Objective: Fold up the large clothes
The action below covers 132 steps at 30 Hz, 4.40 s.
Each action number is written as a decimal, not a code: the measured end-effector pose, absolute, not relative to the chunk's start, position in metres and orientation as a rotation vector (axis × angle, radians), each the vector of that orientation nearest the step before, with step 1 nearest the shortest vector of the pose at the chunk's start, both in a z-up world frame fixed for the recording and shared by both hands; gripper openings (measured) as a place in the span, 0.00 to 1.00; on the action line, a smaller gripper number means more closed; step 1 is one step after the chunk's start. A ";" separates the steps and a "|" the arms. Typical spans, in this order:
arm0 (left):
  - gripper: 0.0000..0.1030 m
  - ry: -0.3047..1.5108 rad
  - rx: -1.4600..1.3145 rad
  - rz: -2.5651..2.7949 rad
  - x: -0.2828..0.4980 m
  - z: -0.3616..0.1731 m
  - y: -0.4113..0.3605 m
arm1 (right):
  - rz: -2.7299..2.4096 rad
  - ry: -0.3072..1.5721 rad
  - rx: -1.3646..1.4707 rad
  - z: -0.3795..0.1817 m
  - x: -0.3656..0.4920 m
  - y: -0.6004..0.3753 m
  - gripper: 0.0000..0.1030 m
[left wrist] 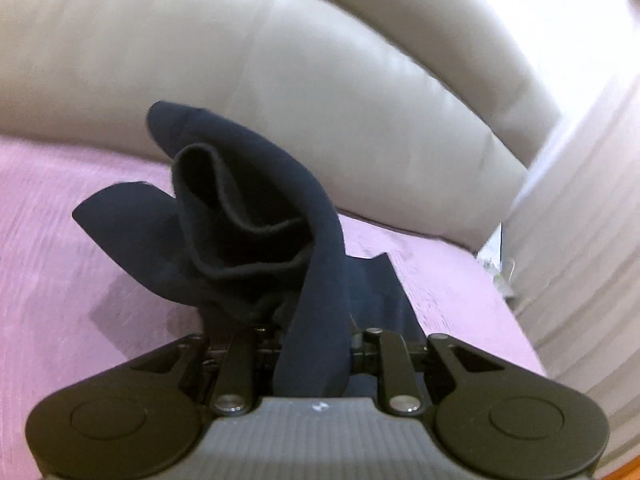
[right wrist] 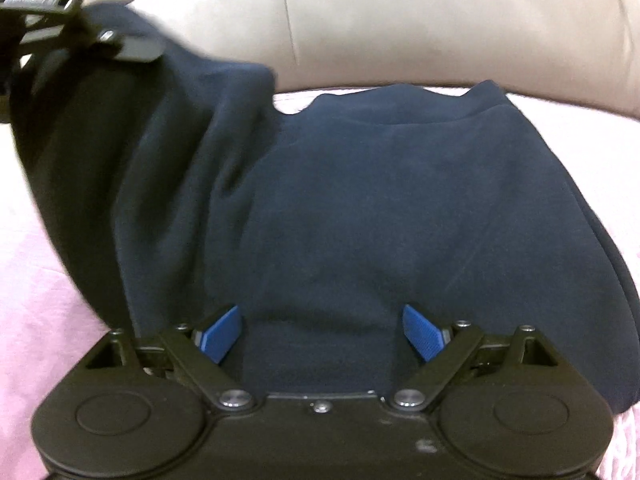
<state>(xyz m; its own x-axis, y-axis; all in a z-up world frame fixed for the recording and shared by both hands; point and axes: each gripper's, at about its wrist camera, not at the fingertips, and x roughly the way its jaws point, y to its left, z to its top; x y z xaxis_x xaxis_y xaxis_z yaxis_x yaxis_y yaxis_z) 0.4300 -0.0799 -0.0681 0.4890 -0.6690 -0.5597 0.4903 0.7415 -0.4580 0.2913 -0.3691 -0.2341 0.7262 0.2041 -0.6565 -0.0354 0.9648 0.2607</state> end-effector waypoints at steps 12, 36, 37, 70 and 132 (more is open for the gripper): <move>0.23 0.768 0.059 -0.688 0.374 -0.072 -0.233 | -0.031 0.574 0.825 -0.202 0.242 -0.536 0.99; 0.48 0.874 0.237 -0.869 0.308 -0.134 -0.309 | 0.280 0.698 0.646 -0.172 0.392 -0.530 1.00; 0.48 0.918 0.207 -0.893 0.309 -0.135 -0.303 | 0.267 0.707 0.602 -0.169 0.397 -0.524 0.83; 0.59 1.036 0.107 -0.748 0.343 -0.136 -0.185 | 0.163 0.615 0.732 -0.150 0.316 -0.556 0.19; 0.84 1.066 -0.015 -0.755 0.408 -0.157 -0.204 | -0.183 0.728 0.325 -0.187 0.394 -0.550 1.00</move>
